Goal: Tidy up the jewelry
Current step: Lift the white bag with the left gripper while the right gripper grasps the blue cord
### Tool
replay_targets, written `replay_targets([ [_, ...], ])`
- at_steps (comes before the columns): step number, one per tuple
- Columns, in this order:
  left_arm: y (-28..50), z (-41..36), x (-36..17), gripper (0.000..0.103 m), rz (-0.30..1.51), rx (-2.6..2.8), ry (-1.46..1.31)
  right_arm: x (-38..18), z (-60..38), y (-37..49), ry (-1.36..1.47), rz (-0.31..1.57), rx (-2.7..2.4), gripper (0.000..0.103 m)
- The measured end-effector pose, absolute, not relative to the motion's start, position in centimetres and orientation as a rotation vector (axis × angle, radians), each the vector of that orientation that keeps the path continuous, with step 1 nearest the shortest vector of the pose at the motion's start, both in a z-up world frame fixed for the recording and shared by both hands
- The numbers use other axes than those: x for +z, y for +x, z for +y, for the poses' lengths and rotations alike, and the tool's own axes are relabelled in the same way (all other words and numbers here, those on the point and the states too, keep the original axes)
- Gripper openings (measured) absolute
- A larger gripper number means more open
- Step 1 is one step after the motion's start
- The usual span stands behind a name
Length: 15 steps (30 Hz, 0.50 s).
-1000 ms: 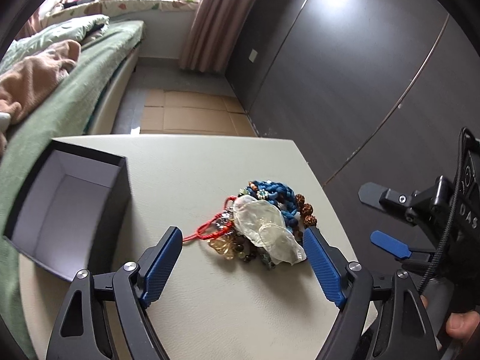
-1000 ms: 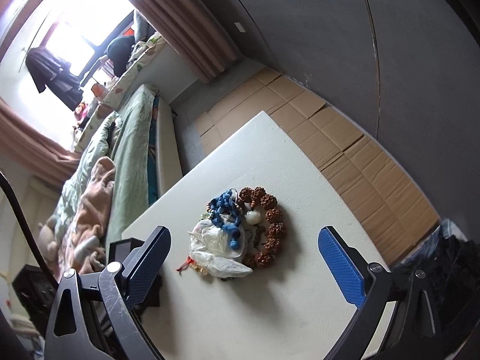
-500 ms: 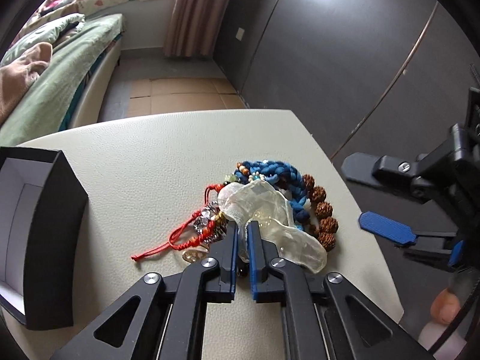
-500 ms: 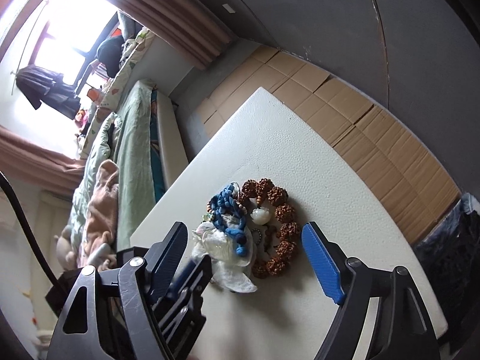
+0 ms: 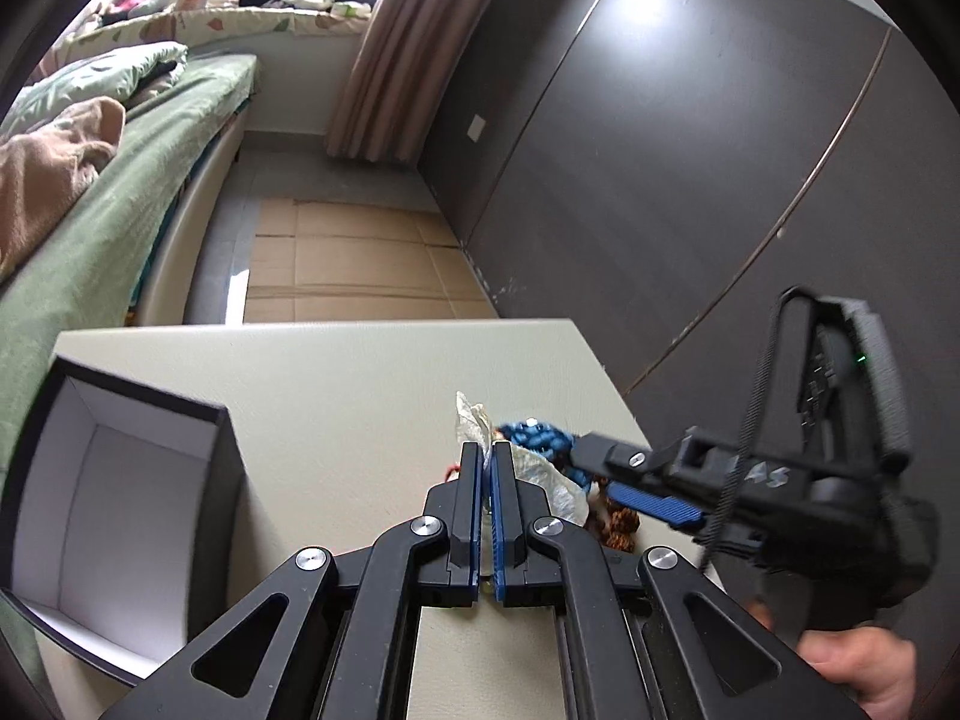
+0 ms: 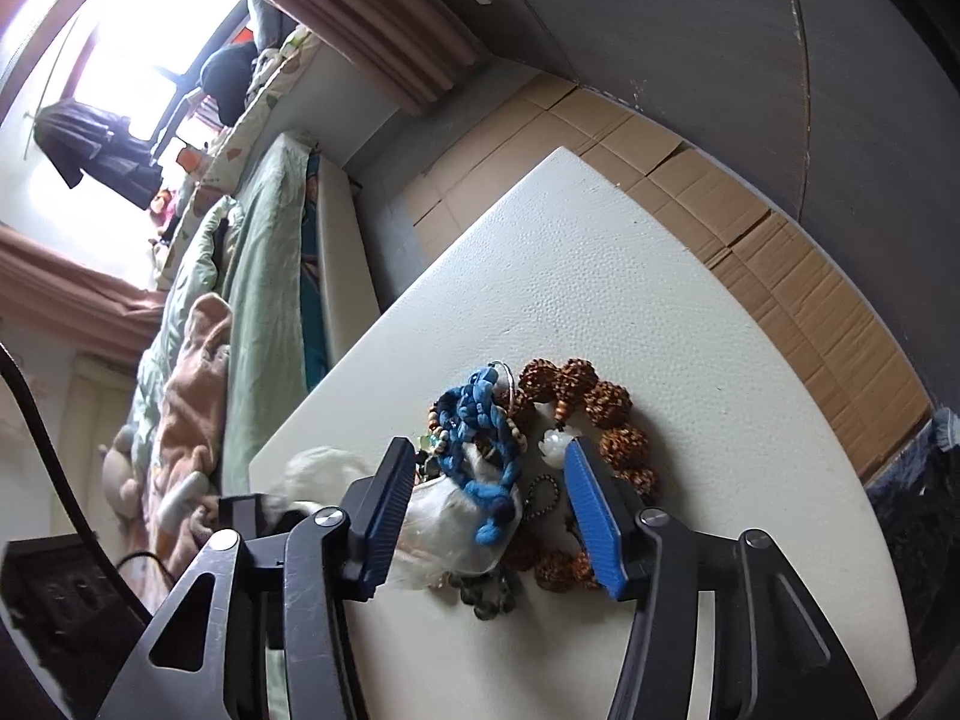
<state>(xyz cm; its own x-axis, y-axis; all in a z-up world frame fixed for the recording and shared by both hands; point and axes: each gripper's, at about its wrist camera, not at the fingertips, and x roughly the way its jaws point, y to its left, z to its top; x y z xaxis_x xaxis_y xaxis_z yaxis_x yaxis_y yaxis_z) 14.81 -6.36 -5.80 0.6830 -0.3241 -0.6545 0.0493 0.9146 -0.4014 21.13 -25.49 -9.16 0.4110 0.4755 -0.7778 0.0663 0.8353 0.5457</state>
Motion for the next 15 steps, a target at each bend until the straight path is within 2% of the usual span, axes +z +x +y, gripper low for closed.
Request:
replay_targets([
  [6,15.3,-5.0,-5.4,0.002,0.784,-0.205,-0.395,-9.5,-24.1,22.2,0.455,1.128,0.255,0.049],
  [9,15.3,-4.5,-5.0,0.002,0.774,-0.2,-0.404,-9.5,-23.5,22.5,0.412,1.128,0.259,0.028],
  [10,15.2,-4.2,-4.9,0.002,0.771,-0.195,-0.407,-9.7,-23.4,22.5,0.405,1.138,0.258,0.017],
  [15,14.5,-2.7,-4.3,0.002,0.75,-0.169,-0.435,-9.2,-23.8,22.0,0.415,1.111,0.269,0.012],
])
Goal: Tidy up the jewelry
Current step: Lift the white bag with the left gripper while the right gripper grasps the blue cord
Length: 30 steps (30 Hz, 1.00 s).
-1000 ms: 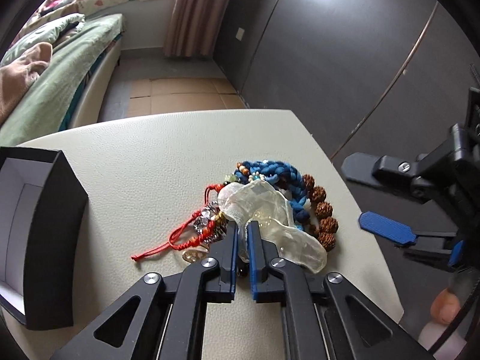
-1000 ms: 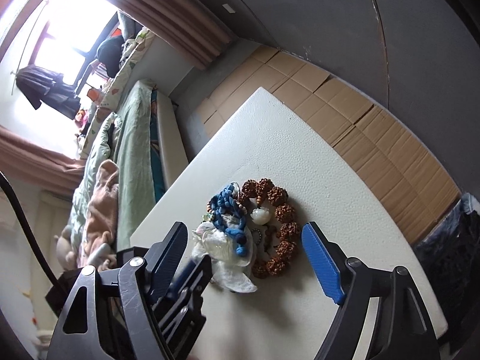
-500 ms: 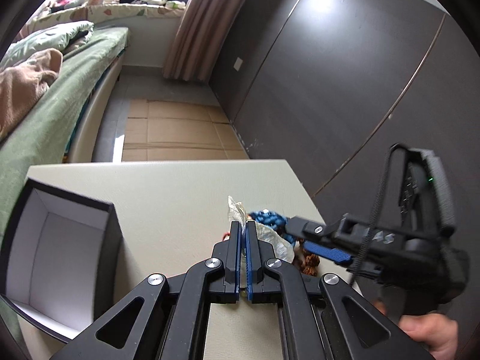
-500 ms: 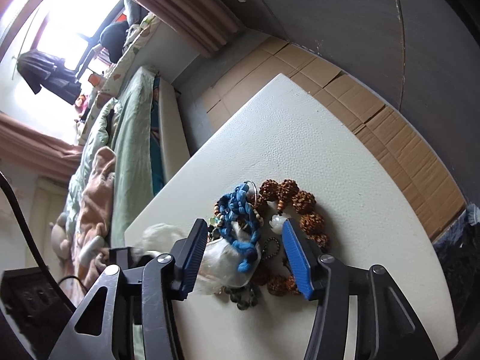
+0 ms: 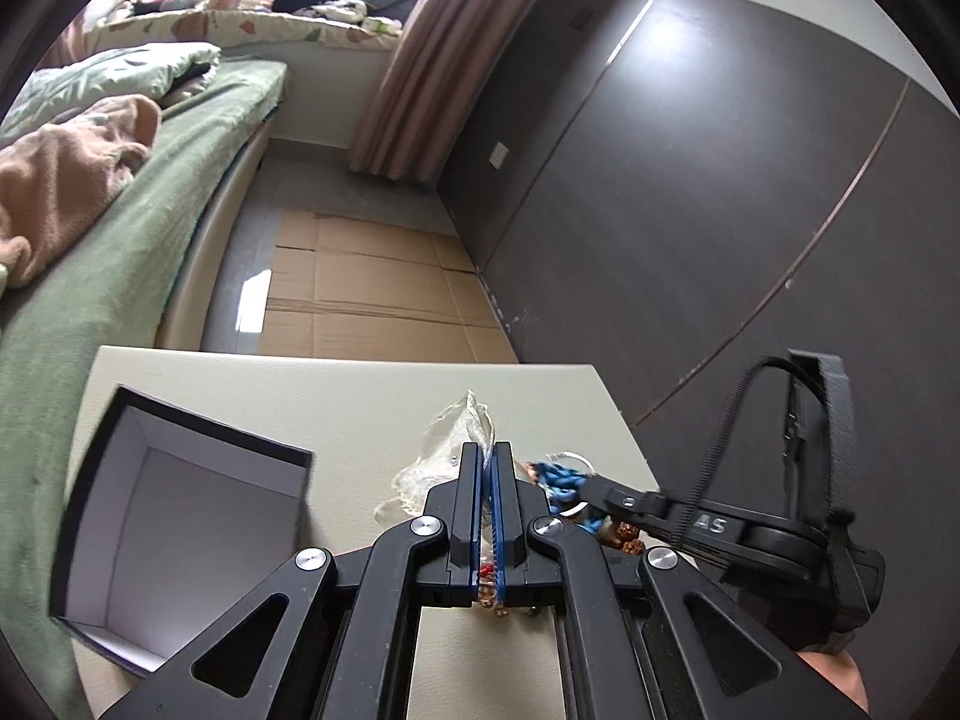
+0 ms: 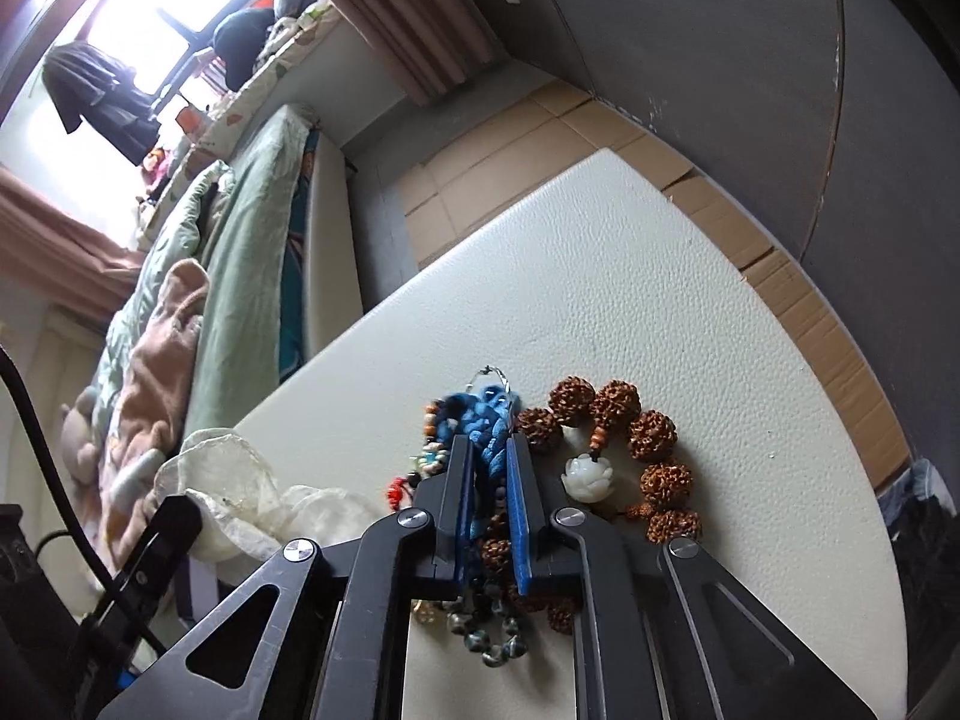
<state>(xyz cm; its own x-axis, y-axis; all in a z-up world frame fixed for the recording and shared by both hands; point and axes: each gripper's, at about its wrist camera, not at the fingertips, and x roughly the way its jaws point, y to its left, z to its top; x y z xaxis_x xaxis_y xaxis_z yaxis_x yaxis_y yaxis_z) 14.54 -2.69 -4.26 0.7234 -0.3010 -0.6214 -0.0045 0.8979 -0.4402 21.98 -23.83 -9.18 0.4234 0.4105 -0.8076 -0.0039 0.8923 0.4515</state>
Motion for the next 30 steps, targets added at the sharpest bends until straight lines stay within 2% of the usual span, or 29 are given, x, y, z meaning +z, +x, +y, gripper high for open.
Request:
replay_targets([
  [22,7.8,2.8,-0.7,0.002,0.61,-0.06,-0.456,-2.9,-23.2,15.1,0.547,0.871,0.52,0.012],
  [26,7.5,3.6,-0.8,0.002,0.618,-0.04,-0.463,-3.5,-22.1,15.3,0.521,0.933,0.471,0.012],
  [30,7.4,3.9,-0.9,0.002,0.623,-0.035,-0.467,-7.5,-22.4,16.6,0.518,1.097,0.362,0.012],
])
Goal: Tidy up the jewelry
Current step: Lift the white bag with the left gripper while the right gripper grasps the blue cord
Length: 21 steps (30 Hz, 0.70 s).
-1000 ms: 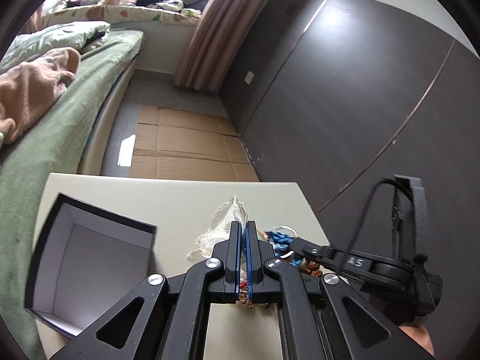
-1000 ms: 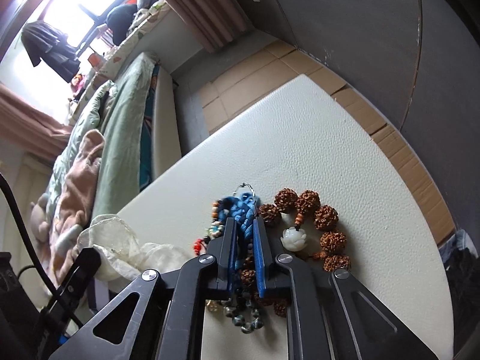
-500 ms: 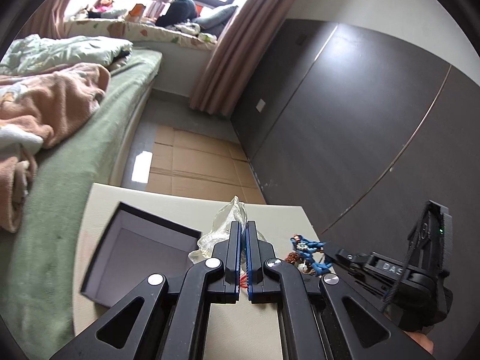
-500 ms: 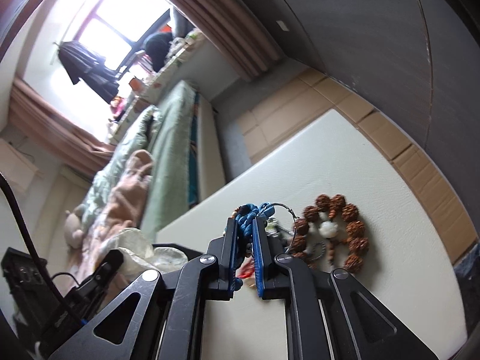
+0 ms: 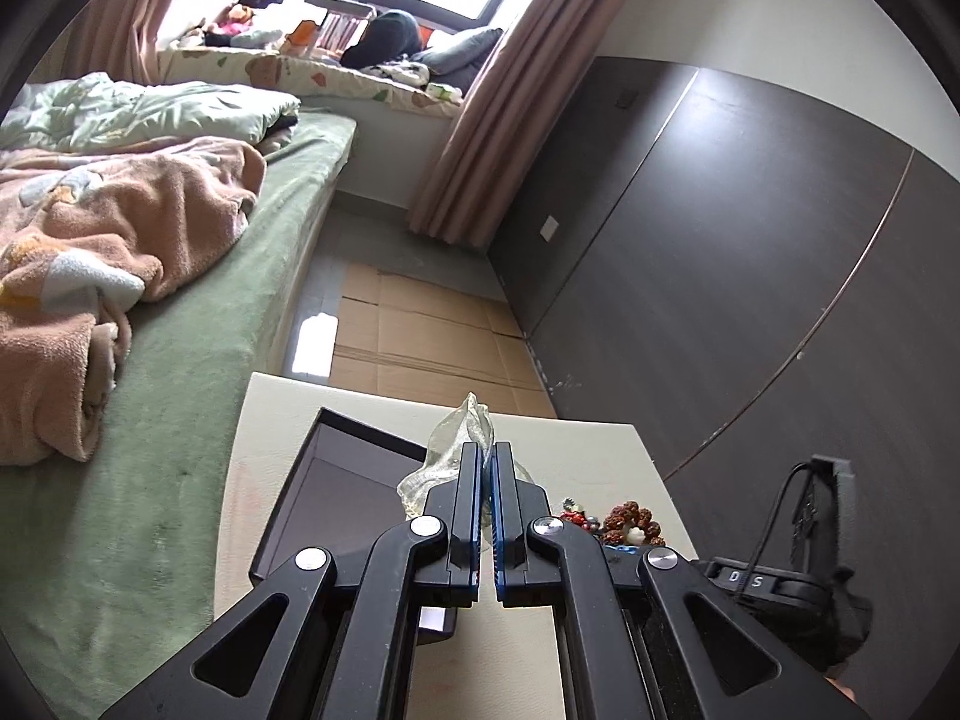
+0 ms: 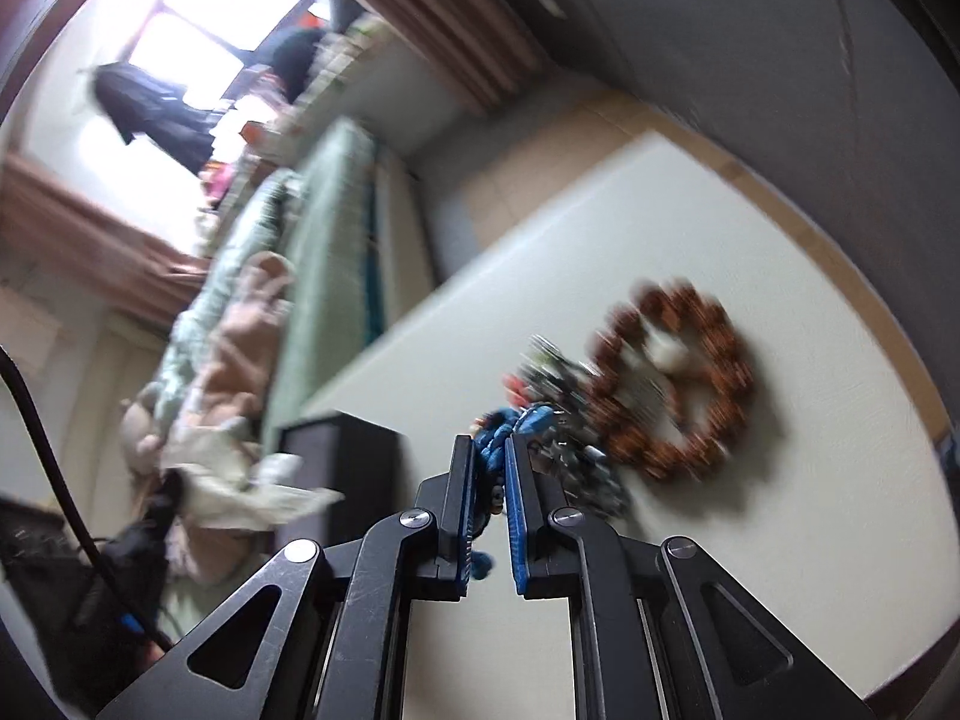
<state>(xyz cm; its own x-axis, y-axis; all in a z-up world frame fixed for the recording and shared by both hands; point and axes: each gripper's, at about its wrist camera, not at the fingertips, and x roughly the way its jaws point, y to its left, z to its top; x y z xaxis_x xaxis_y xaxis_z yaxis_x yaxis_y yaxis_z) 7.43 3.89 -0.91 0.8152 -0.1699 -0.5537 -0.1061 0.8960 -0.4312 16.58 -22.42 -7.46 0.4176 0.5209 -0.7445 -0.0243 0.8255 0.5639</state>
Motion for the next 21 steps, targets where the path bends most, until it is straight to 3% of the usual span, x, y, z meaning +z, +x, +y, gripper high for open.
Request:
replay_targets([
  [21,7.9,3.8,-1.7,0.002,0.677,-0.021,-0.466,-8.2,-25.6,16.2,0.434,1.141,0.209,0.012],
])
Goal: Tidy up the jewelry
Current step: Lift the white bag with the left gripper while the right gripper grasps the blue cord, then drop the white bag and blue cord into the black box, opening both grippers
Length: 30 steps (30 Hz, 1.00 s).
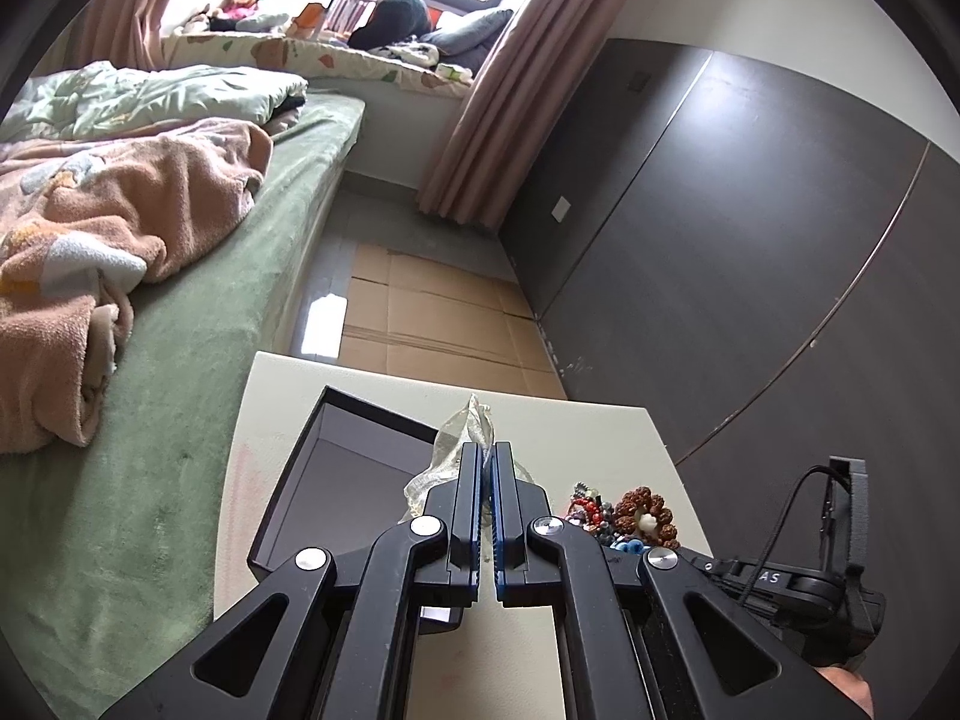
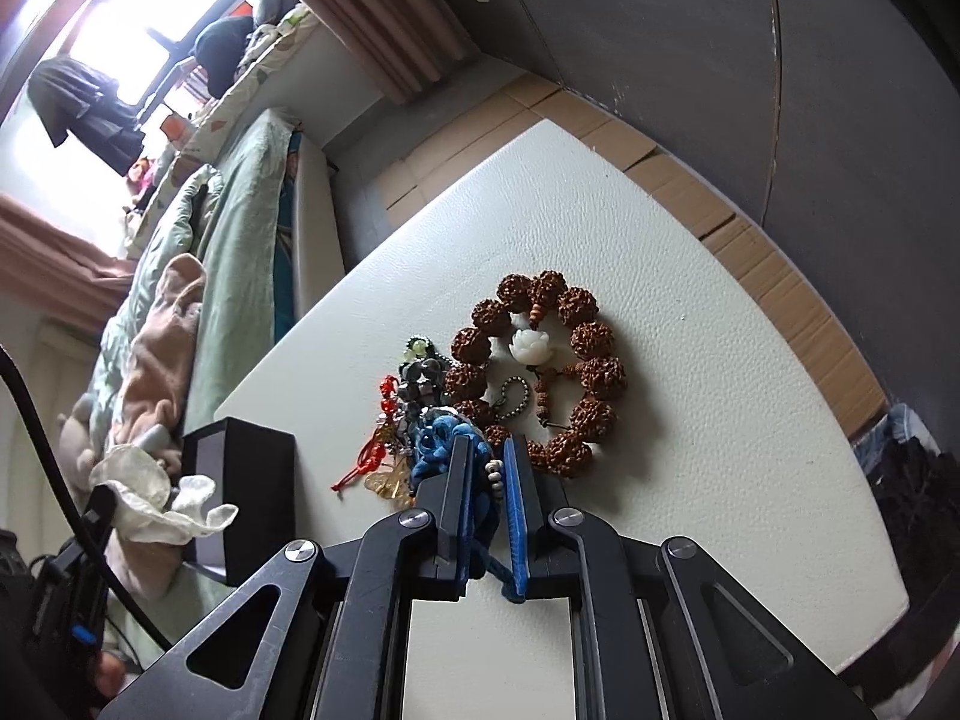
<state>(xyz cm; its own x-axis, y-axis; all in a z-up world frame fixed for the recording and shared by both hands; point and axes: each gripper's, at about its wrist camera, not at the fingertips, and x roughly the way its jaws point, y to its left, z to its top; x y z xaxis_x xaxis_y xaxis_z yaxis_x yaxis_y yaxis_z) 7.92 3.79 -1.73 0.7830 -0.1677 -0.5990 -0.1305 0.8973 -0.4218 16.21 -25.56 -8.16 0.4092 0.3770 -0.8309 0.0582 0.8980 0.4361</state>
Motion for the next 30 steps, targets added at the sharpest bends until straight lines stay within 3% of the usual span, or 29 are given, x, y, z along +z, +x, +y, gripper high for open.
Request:
replay_targets([
  [18,8.9,5.3,-2.3,0.004,0.704,0.053,-0.495,-3.9,-21.7,14.4,0.507,0.958,0.488,0.011],
  [21,9.7,5.8,-2.9,0.021,0.759,0.046,-0.53,-3.4,-19.9,14.2,0.52,0.934,0.555,0.011],
  [23,9.3,6.3,-2.9,0.061,0.748,0.056,-0.555,-3.2,-18.8,14.0,0.523,0.918,0.594,0.011],
  [25,8.5,6.8,-2.4,0.075,0.705,0.079,-0.56,-2.9,-17.5,13.8,0.528,0.907,0.639,0.011],
  [30,6.9,8.0,-1.2,0.078,0.644,0.108,-0.564,-2.9,-14.1,13.4,0.539,0.897,0.748,0.011],
])
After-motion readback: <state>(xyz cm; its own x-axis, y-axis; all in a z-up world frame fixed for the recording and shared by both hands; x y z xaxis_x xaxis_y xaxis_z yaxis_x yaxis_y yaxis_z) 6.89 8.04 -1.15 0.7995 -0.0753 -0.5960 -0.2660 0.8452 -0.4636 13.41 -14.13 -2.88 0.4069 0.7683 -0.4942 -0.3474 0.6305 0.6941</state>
